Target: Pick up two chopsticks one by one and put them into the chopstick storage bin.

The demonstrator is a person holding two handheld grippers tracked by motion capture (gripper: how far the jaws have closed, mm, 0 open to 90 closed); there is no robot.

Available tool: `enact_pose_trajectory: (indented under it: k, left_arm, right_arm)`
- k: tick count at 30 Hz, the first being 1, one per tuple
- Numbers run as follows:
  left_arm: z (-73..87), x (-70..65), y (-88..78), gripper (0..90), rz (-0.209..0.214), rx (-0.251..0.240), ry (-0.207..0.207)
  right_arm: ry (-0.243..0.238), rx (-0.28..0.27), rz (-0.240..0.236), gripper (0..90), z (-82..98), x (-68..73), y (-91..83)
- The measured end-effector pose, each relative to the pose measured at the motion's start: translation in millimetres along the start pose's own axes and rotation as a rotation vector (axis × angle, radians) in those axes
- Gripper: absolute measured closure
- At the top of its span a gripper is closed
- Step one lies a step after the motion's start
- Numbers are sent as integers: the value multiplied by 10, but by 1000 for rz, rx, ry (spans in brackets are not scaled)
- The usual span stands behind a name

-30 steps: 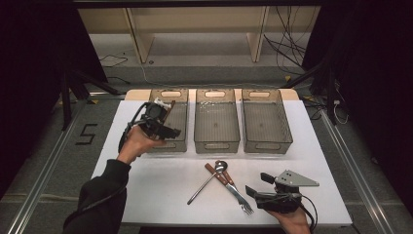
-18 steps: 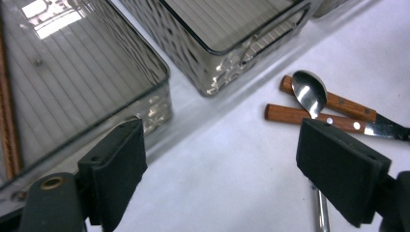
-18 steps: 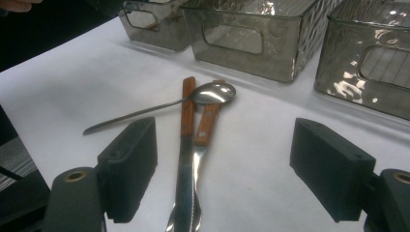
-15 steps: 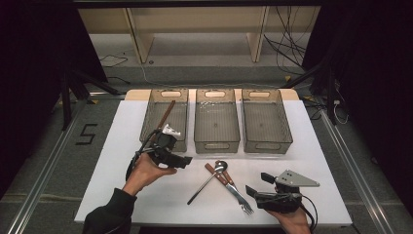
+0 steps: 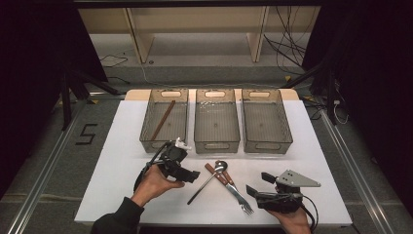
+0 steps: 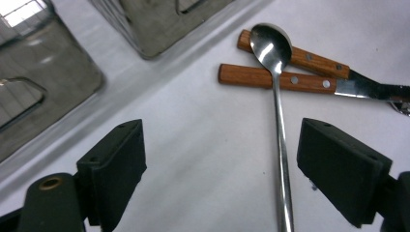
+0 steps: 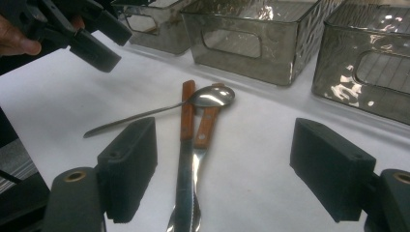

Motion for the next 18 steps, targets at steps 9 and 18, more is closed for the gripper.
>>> enact_pose_trajectory:
  k: [9,18]
  left_arm:
    - [49,-72,79,177,1,44,13]
    - [70,-141,124,163,2,66,18]
  right_arm:
    - [-5,4,0,257,4,6,0]
    - [-3,-1,1,257,-2,6,-2]
Point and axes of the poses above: each handheld gripper's, and its own axes: y roughly forward along the jaws, z roughly out of its underside, x roughly to its left, the point moved 10 cm from there along y, roughly forward along the jaws, and after that the axes turned 6 degrees about x, right-handed, at the moved point
